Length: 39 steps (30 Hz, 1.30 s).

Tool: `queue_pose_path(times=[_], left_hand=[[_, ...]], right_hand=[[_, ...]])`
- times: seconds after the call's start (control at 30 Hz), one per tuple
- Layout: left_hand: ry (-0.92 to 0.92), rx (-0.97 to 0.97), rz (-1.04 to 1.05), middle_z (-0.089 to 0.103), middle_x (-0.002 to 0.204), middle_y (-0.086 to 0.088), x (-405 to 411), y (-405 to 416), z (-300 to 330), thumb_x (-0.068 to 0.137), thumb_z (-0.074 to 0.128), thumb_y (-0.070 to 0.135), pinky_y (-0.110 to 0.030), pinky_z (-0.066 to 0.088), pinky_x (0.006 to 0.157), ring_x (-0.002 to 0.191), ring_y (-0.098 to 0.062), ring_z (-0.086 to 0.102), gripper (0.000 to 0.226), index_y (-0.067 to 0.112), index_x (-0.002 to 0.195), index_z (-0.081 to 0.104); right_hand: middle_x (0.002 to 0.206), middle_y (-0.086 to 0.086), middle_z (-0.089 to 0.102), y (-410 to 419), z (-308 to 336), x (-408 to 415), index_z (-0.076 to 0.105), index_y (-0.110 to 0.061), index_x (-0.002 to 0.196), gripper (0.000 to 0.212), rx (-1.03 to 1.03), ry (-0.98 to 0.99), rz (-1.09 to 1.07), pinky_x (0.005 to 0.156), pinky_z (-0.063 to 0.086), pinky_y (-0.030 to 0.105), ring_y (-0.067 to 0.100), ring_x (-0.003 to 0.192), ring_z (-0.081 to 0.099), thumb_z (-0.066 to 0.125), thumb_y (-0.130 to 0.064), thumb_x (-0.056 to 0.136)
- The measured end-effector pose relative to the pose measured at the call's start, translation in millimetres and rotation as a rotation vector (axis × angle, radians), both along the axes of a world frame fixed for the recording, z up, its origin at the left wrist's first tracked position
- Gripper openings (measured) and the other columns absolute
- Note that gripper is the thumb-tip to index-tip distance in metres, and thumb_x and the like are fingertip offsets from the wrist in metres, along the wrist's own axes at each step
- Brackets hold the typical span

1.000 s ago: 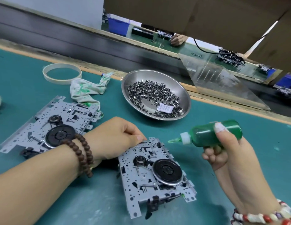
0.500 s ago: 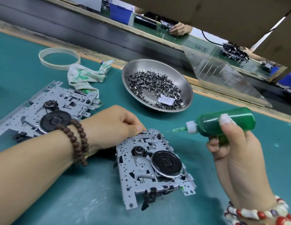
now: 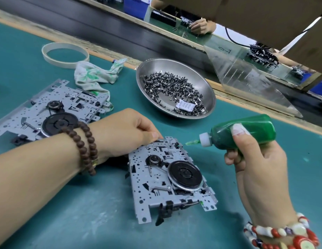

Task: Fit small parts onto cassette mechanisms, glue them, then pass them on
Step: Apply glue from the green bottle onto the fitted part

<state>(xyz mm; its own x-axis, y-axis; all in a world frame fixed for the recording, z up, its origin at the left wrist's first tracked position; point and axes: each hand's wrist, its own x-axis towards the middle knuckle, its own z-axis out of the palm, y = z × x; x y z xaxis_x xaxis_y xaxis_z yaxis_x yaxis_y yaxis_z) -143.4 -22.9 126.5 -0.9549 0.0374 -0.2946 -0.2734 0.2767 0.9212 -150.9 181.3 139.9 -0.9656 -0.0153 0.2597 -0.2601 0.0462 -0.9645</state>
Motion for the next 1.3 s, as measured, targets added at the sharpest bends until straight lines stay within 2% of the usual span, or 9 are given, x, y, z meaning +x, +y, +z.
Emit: queue_pose_path(times=[0.37,0.47,0.57,1.3], left_hand=[[-0.005,-0.002,0.005,0.073,0.071,0.0,0.7,0.6,0.8,0.088,0.06,0.013,-0.032,0.054,0.082,0.073,-0.017,0.069,0.018,0.013,0.076,0.073],[-0.001,-0.005,0.005,0.073,0.071,0.001,0.4,0.6,0.5,0.088,0.06,0.013,-0.032,0.053,0.083,0.072,-0.016,0.068,0.018,0.013,0.076,0.073],[0.0,-0.001,0.004,0.073,0.071,0.0,0.3,0.5,0.2,0.088,0.06,0.012,-0.031,0.054,0.082,0.071,-0.015,0.068,0.018,0.013,0.076,0.073],[-0.001,0.001,0.005,0.073,0.071,0.001,-0.2,0.7,-0.4,0.088,0.06,0.013,-0.031,0.053,0.082,0.07,-0.014,0.068,0.019,0.015,0.075,0.073]], right_hand=[[0.066,-0.007,0.064,1.4,-3.1,-1.2,0.069,-0.028,0.069,0.011,0.014,0.026,-0.001,0.046,0.041,0.016,0.005,0.048,0.047,0.062,-0.024,0.075],[0.067,-0.008,0.065,1.6,-3.1,-1.3,0.069,-0.029,0.07,0.003,0.018,0.043,0.021,0.047,0.042,0.015,0.005,0.05,0.048,0.068,-0.031,0.07],[0.068,-0.009,0.064,2.0,-3.8,-1.7,0.069,-0.029,0.072,0.011,0.023,0.056,0.019,0.048,0.042,0.015,0.005,0.05,0.049,0.064,-0.039,0.067],[0.069,-0.01,0.064,3.7,-4.3,-1.4,0.068,-0.027,0.072,0.012,0.033,0.085,0.019,0.048,0.041,0.016,0.006,0.054,0.05,0.063,-0.037,0.069]])
